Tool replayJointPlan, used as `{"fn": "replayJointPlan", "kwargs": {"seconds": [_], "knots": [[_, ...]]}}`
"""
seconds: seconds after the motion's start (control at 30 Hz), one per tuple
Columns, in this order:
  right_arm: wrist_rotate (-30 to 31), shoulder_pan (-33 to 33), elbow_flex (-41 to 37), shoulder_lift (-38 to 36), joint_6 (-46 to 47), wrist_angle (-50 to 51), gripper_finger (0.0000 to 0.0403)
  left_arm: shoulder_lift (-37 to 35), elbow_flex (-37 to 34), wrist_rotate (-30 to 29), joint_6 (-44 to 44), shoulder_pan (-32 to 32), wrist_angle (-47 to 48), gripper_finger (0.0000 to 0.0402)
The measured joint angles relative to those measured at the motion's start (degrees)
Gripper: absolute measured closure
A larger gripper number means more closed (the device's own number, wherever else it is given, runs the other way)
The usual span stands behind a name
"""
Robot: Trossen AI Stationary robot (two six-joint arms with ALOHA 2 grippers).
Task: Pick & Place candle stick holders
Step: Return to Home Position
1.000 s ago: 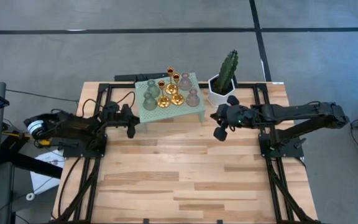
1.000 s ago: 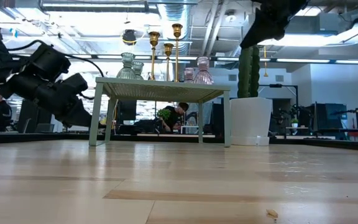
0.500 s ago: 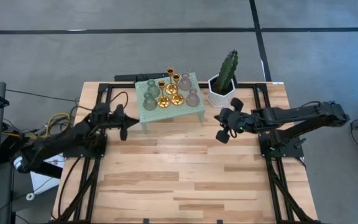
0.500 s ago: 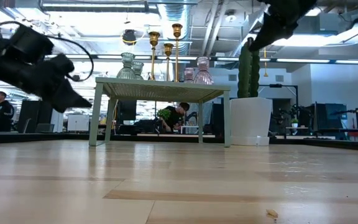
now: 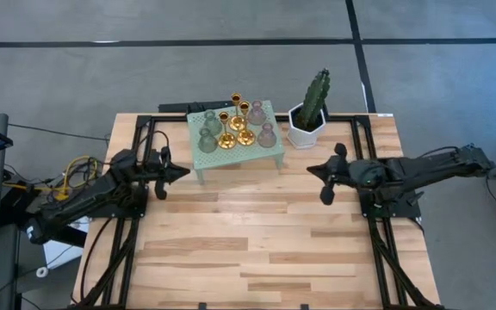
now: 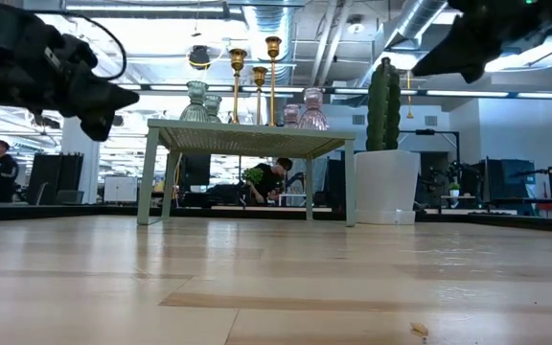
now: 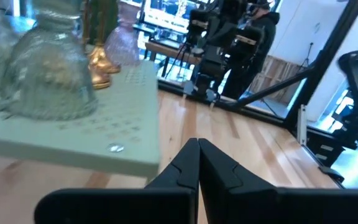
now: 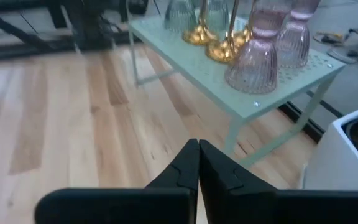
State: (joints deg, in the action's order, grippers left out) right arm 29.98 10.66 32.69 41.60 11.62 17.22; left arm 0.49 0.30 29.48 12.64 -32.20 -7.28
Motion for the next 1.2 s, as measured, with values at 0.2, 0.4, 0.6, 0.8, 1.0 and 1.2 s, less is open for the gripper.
{"fn": "replayJointPlan", "kwargs": {"seconds": [0.2,0.4,0.6,0.8,1.0,1.2], "knots": [[0.1,1.7,-3.9,-8.8,-0.9,-0.1,0.0403,0.1,2.9,-11.4,-0.4,11.6,1.6,0.0400],[-0.2,4.4,-7.0,-17.1,-3.0,-0.4,0.0403,4.1,5.4,-25.5,-6.1,27.7,4.4,0.0400],[-2.4,6.0,-8.8,-23.3,-3.2,0.2,0.0403,7.1,10.5,-35.4,-14.3,44.9,3.0,0.0400],[-4.4,6.5,-11.7,-28.6,-6.0,0.7,0.0403,7.0,12.9,-46.4,-23.0,58.0,3.5,0.0400],[-5.7,6.6,-15.1,-36.1,-9.2,-2.0,0.0403,6.6,12.9,-58.3,-23.4,64.4,7.0,0.0399],[-7.8,6.6,-19.8,-41.3,-9.2,-5.7,0.0403,6.6,12.9,-58.8,-22.7,66.2,7.0,0.0399]]}}
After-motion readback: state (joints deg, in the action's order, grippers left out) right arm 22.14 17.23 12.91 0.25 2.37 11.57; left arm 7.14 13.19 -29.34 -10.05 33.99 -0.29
